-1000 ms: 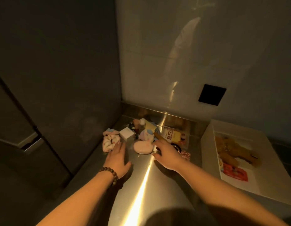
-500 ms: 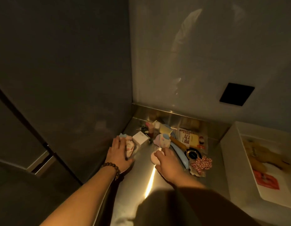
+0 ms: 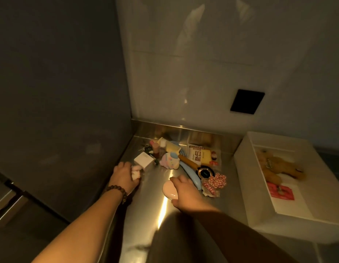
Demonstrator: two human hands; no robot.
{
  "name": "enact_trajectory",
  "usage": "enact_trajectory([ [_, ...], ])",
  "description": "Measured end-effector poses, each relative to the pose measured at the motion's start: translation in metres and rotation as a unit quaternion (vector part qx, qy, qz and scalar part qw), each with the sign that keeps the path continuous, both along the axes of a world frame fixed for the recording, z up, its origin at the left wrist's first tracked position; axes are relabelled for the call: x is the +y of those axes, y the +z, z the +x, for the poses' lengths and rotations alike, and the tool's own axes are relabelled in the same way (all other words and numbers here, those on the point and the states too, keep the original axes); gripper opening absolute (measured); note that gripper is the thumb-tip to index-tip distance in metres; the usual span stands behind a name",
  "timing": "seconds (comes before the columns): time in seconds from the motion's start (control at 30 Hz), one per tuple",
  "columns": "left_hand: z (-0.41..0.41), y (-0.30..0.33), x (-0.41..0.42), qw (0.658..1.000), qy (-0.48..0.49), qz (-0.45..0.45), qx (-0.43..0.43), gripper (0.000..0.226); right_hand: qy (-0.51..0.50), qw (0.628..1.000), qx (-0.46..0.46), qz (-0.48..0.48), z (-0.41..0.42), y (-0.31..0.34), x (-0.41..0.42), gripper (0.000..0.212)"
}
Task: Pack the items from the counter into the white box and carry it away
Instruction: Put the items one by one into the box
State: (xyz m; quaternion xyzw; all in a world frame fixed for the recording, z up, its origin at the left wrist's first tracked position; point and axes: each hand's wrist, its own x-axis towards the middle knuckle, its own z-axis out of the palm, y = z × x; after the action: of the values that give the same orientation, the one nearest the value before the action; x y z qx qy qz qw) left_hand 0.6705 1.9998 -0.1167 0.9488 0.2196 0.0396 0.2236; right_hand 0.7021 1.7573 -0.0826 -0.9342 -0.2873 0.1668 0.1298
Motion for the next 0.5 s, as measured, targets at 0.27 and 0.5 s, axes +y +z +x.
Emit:
enact_trajectory([
  [0.27, 0.022, 0.087, -0.046, 0.988, -0.031, -0.006, -0.149, 0.050, -0.006, 0.970, -0.042, 0.238, 0.022, 0.095, -0.028, 0.076],
  [0.5, 0.059, 0.151, -0.151, 0.966, -0.143, -0.011, -0.213, 0.049, -0.103, 0.946, -0.142, 0.271, 0.067, 0.161, -0.149, 0.076],
])
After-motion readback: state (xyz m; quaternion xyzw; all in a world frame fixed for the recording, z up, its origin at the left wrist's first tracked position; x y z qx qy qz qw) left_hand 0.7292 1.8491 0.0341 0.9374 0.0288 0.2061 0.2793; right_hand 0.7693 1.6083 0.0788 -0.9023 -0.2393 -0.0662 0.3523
